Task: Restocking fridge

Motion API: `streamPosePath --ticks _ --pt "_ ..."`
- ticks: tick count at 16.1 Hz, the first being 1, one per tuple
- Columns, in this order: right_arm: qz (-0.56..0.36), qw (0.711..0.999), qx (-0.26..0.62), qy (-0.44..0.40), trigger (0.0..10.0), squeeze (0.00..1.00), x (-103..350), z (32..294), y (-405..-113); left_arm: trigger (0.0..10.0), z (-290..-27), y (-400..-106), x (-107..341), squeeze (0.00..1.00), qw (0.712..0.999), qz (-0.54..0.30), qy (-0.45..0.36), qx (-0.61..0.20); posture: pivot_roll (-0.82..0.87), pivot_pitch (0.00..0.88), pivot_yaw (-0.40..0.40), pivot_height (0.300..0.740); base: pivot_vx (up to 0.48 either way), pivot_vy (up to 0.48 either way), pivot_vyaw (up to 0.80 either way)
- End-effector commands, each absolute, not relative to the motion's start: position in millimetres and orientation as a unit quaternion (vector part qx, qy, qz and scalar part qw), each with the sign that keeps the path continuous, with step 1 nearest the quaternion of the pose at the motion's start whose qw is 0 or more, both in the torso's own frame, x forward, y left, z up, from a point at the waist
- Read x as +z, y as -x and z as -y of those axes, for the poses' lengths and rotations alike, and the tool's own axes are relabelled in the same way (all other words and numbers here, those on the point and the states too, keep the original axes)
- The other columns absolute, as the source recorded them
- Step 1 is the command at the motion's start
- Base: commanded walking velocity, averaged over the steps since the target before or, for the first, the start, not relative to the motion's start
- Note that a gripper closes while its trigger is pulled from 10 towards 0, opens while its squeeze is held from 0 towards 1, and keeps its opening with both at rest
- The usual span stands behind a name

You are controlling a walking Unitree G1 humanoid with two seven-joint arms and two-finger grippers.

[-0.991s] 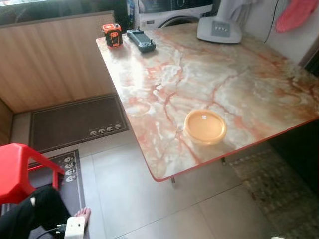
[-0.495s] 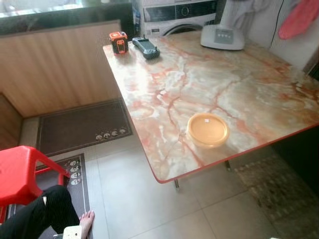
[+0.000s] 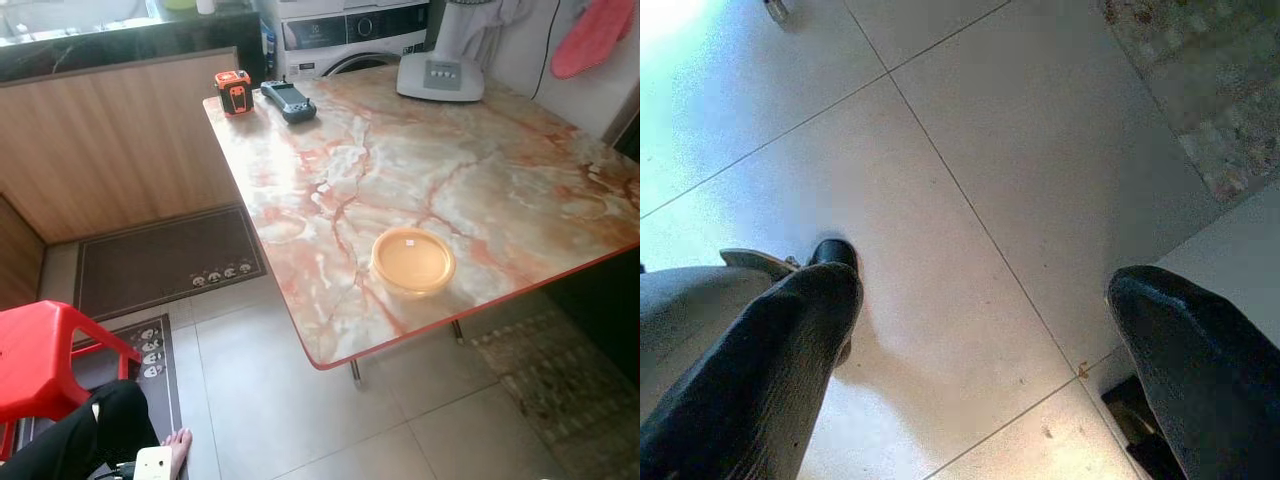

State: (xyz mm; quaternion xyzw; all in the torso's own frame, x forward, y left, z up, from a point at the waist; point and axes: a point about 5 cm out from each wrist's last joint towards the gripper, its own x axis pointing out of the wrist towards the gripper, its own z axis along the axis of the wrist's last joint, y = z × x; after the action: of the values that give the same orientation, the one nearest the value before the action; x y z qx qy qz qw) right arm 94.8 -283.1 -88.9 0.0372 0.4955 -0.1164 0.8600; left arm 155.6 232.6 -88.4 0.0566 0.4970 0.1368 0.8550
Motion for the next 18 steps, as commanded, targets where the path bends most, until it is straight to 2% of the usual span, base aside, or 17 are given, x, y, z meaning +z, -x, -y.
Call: streamPosePath --ticks 1,7,10,18 --pt "-0.502 0.855 -0.121 -0.046 10.0 0.00 -91.3 280.8 -88.5 10.0 -233.1 -146.5 -92.1 0.00 0.845 -0.514 -0.062 0.134 0.09 0.049 0.003 0.740 0.000 0.000 0.00" --pt "-0.502 0.854 -0.123 -0.052 10.0 0.00 -92.1 280.2 -85.9 10.0 -233.2 -144.0 -93.1 0.00 0.843 -0.518 -0.071 0.127 0.08 0.025 0.009 0.740 0.000 0.000 0.00" --pt "-0.504 0.853 -0.124 -0.052 10.0 0.00 -92.1 280.3 -85.6 10.0 -233.0 -148.0 -91.6 0.00 0.845 -0.514 -0.069 0.129 0.09 0.046 0.003 0.740 0.000 0.000 0.00" --pt "-0.508 0.851 -0.120 -0.052 10.0 0.00 -92.9 278.2 -87.1 10.0 -235.5 -144.4 -92.4 0.00 0.842 -0.518 -0.064 0.139 0.10 0.079 0.006 0.740 0.000 0.000 -0.79"
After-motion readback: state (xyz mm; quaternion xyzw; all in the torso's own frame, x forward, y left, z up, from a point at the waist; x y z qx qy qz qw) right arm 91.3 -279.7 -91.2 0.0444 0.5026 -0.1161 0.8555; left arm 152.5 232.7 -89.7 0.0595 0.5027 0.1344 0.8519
